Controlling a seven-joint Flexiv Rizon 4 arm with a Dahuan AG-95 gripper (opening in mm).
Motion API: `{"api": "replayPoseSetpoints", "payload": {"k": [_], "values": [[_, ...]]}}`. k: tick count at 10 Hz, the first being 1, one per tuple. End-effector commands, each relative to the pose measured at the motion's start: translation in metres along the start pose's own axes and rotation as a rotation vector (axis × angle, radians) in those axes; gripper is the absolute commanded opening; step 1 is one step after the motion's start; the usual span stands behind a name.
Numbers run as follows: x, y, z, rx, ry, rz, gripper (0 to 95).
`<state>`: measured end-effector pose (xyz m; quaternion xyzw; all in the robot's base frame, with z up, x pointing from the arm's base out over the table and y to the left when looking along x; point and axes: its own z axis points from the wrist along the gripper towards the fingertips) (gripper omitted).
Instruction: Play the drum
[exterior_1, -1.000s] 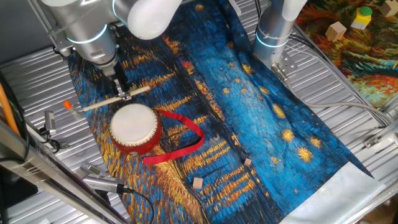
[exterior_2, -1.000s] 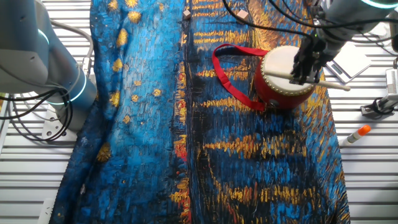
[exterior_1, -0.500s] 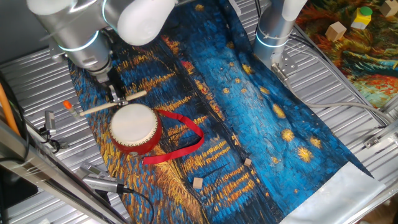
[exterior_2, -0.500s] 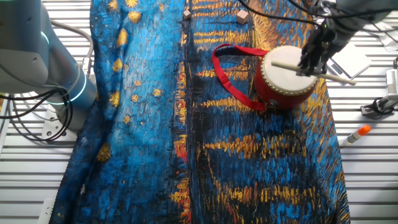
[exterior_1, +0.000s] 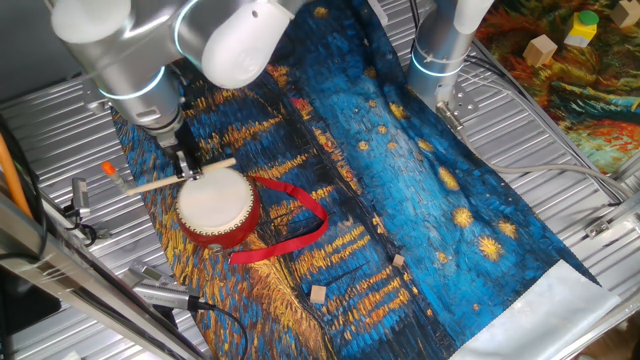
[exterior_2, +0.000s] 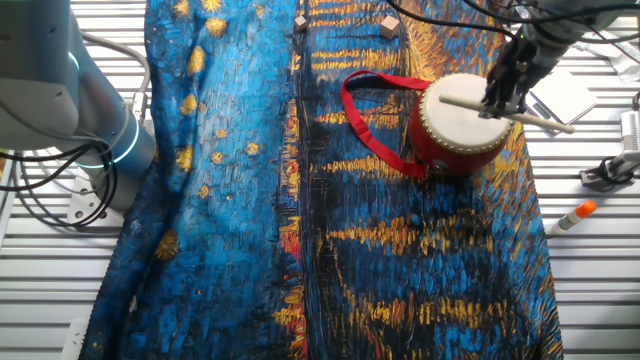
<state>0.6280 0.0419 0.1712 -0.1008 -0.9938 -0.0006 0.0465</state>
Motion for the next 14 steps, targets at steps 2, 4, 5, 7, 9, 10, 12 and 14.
{"api": "replayPoseSetpoints", "payload": {"k": [2, 4, 5, 7, 9, 10, 12, 14], "values": [[0.001, 0.001, 0.001, -0.011, -0.003, -0.006, 0.0], [-0.002, 0.009, 0.007, -0.008, -0.004, 0.014, 0.0], [-0.004, 0.013, 0.01, -0.004, -0.002, 0.017, 0.0], [-0.005, 0.016, 0.012, -0.003, 0.003, 0.023, 0.0], [-0.005, 0.016, 0.019, -0.004, 0.003, 0.033, 0.0], [-0.004, 0.013, 0.029, -0.004, -0.003, 0.03, 0.0], [0.0, 0.005, 0.048, -0.003, -0.012, 0.018, 0.0], [0.001, -0.003, 0.058, -0.01, -0.027, 0.015, 0.0]]}}
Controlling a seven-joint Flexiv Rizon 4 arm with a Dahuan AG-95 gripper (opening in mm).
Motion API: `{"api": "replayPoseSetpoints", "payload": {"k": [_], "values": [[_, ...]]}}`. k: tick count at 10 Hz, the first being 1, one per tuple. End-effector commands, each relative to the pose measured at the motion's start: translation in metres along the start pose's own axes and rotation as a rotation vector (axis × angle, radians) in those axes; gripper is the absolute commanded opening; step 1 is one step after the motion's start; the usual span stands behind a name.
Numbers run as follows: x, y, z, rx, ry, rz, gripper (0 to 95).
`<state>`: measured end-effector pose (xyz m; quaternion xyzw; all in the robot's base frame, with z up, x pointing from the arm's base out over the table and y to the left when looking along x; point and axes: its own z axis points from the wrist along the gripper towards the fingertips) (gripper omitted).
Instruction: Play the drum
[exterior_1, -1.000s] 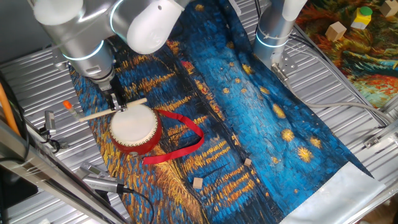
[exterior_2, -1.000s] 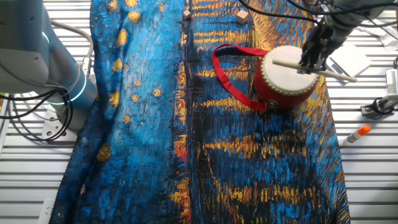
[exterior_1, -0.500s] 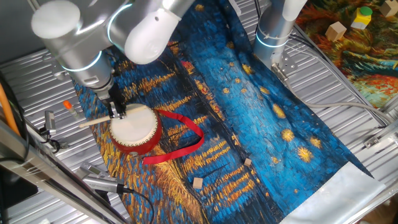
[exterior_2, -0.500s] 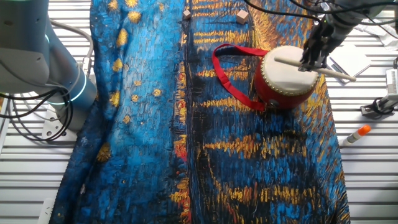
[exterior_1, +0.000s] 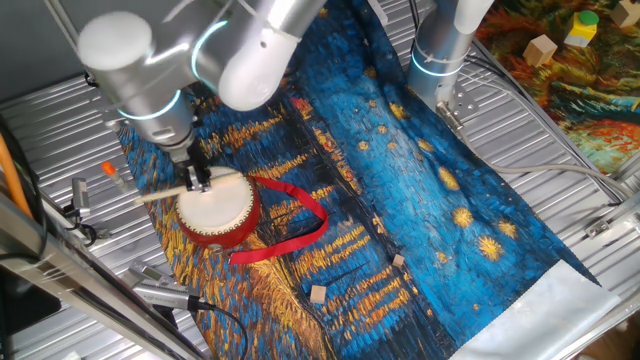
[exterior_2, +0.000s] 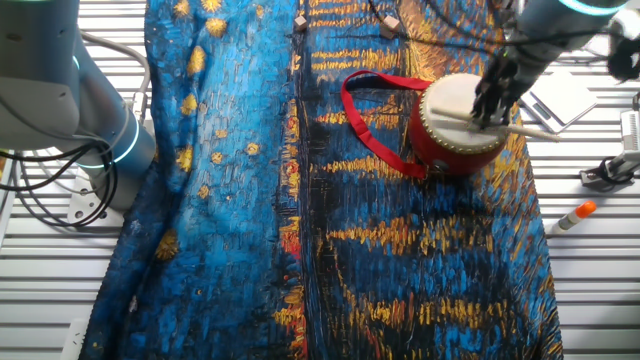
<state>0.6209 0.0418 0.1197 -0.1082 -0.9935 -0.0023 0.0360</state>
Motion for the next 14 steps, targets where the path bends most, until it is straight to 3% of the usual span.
{"api": "replayPoseSetpoints", "payload": {"k": [1, 3, 4, 5, 7, 9, 11, 13, 14], "values": [[-0.002, -0.001, 0.004, -0.018, -0.006, 0.016, 0.0], [-0.004, 0.002, -0.015, -0.013, 0.013, 0.02, 0.0], [-0.006, 0.001, -0.038, -0.007, 0.03, 0.019, 0.0], [-0.006, -0.001, -0.042, -0.005, 0.034, 0.012, 0.0], [-0.005, -0.001, -0.039, -0.003, 0.034, 0.014, 0.0], [-0.002, -0.003, -0.011, 0.004, 0.018, 0.016, 0.0], [0.0, -0.003, 0.004, 0.01, 0.001, 0.017, 0.0], [-0.002, -0.002, -0.004, 0.005, 0.002, 0.026, 0.0], [-0.004, -0.002, -0.02, 0.002, 0.019, 0.025, 0.0]]}}
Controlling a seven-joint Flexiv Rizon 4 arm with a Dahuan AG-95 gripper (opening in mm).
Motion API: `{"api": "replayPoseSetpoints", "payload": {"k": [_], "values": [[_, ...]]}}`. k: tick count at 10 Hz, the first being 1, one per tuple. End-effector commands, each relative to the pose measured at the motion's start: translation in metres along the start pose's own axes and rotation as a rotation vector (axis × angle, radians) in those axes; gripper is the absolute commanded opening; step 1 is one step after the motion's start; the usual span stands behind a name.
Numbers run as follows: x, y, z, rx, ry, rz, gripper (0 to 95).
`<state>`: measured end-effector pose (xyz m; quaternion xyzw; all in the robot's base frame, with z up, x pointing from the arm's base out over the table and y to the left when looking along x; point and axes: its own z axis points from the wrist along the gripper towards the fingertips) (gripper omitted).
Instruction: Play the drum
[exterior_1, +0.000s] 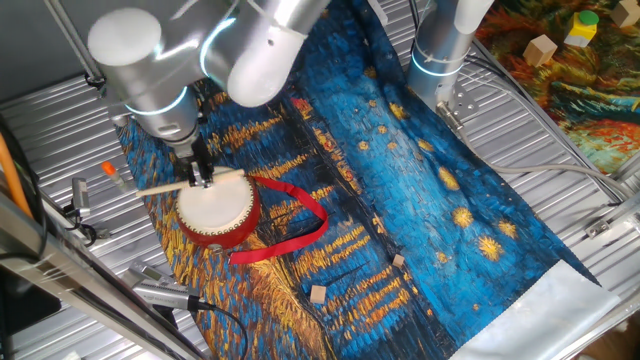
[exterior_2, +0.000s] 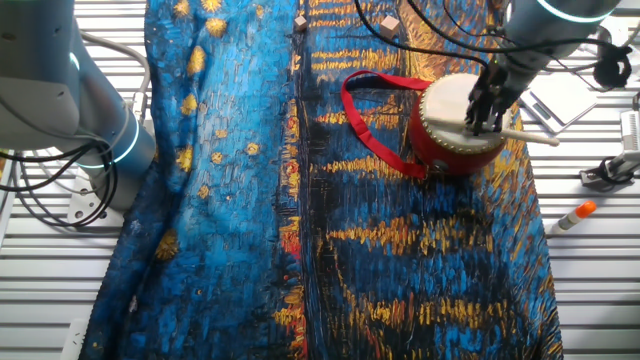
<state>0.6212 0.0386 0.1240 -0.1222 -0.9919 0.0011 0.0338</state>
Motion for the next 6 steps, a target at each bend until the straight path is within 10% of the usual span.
{"api": "replayPoseSetpoints", "payload": {"k": [1, 6], "values": [[-0.004, 0.0, -0.03, 0.003, 0.036, -0.005, 0.0], [-0.002, -0.003, -0.017, 0.025, 0.035, -0.009, 0.0]]}}
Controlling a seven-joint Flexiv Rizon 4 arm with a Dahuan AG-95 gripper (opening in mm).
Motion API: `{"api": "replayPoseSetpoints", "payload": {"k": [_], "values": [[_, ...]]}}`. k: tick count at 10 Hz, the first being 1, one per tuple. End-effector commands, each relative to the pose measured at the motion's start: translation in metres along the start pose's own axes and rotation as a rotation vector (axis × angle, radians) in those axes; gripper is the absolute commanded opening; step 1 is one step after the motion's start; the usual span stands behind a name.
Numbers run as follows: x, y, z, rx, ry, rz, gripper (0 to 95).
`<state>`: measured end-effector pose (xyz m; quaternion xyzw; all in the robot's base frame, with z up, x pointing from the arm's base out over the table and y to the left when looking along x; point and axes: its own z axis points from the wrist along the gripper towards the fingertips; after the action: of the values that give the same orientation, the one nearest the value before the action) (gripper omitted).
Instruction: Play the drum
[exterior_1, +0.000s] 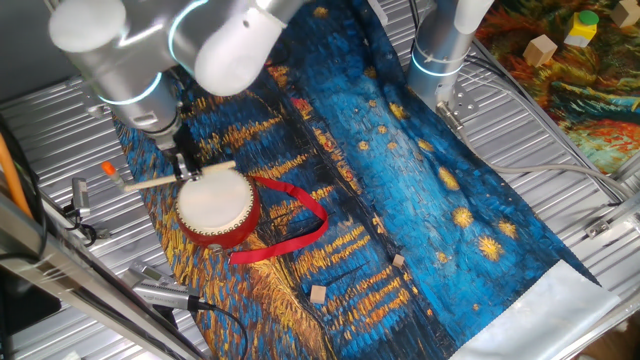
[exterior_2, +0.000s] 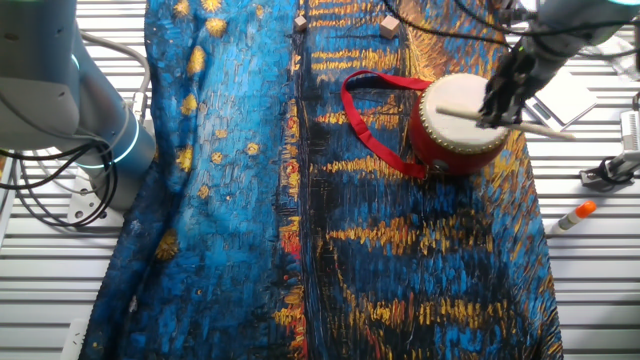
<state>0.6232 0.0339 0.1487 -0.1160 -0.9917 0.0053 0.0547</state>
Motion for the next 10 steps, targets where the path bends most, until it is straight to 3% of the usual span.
{"api": "replayPoseSetpoints", "payload": {"k": [1, 2, 4, 5, 7, 10], "values": [[0.0, 0.001, 0.018, 0.018, -0.014, 0.003, 0.0], [0.002, 0.002, 0.032, 0.023, -0.02, 0.004, 0.0], [0.001, 0.001, 0.035, 0.018, -0.023, 0.008, 0.0], [0.0, 0.001, 0.029, 0.012, -0.022, 0.012, 0.0], [-0.003, 0.0, -0.002, 0.006, -0.001, 0.007, 0.0], [-0.003, -0.002, -0.008, 0.004, -0.005, 0.004, 0.0]]}}
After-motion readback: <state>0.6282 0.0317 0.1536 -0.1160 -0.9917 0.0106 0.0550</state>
